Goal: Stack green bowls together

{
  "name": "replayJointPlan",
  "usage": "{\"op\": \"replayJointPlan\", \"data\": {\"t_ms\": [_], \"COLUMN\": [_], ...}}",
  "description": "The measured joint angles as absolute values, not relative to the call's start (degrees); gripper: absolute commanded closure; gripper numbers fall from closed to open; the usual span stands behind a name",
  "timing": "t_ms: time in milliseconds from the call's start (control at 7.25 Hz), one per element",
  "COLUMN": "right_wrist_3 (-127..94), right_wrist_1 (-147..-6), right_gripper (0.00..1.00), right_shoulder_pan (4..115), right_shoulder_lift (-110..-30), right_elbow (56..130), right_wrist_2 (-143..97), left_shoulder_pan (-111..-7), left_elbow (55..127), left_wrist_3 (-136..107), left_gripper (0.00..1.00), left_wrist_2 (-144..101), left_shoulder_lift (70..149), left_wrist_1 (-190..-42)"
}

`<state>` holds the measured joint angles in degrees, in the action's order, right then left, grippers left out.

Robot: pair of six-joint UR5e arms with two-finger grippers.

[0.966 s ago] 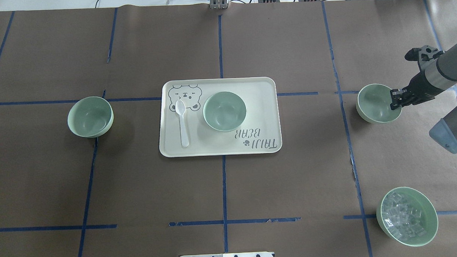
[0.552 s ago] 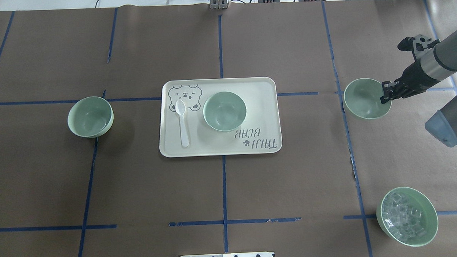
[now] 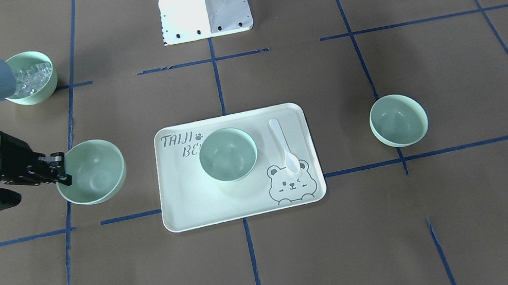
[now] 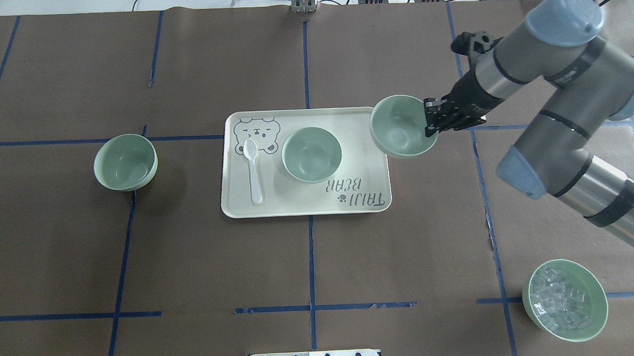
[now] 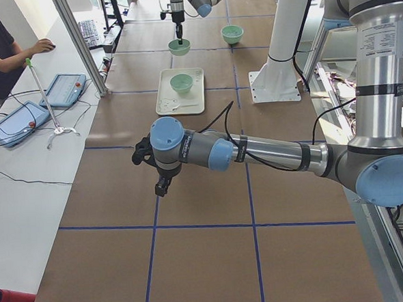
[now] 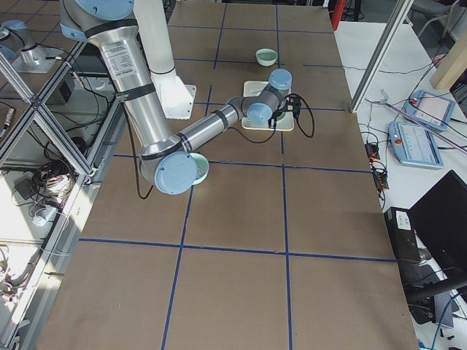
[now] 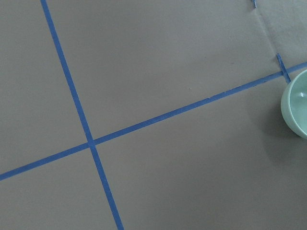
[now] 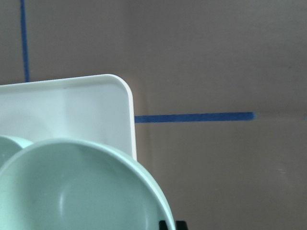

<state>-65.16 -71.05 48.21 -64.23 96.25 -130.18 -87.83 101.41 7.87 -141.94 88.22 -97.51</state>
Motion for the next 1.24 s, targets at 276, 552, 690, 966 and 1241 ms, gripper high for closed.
{"op": "replayJointPlan", "data": {"t_ms": [276, 552, 690, 966, 1241], "right_wrist_3": [-72.6, -80.1, -81.5, -82.5, -83.6], "right_wrist_1": [-71.2, -71.3, -71.3, -71.2, -71.1], "right_gripper": [1.0, 1.0, 1.0, 1.0, 0.71], "right_shoulder_pan": [40.8, 38.0, 37.7, 37.6, 37.5], "right_shoulder_lift": [-57.6, -53.0, -51.4, -49.9, -49.7], "right_elbow": [94.1, 89.8, 87.7, 85.8, 85.1], "right_wrist_2": [-123.9, -120.7, -119.9, -119.0, -118.9], "left_shoulder_pan": [-87.8, -87.8, -87.7, -87.6, -87.6], "left_elbow": [101.2, 101.2, 101.2, 101.2, 101.3], "left_wrist_3": [7.8, 7.8, 7.9, 7.8, 7.7], "left_gripper": [0.0, 0.0, 0.0, 0.0, 0.0], "left_wrist_2": [-141.9, -141.9, -141.9, -141.9, -141.9], "left_shoulder_lift": [88.0, 88.0, 88.0, 88.0, 88.0], "left_wrist_1": [-97.9, -98.0, -98.0, -98.0, -98.0]}}
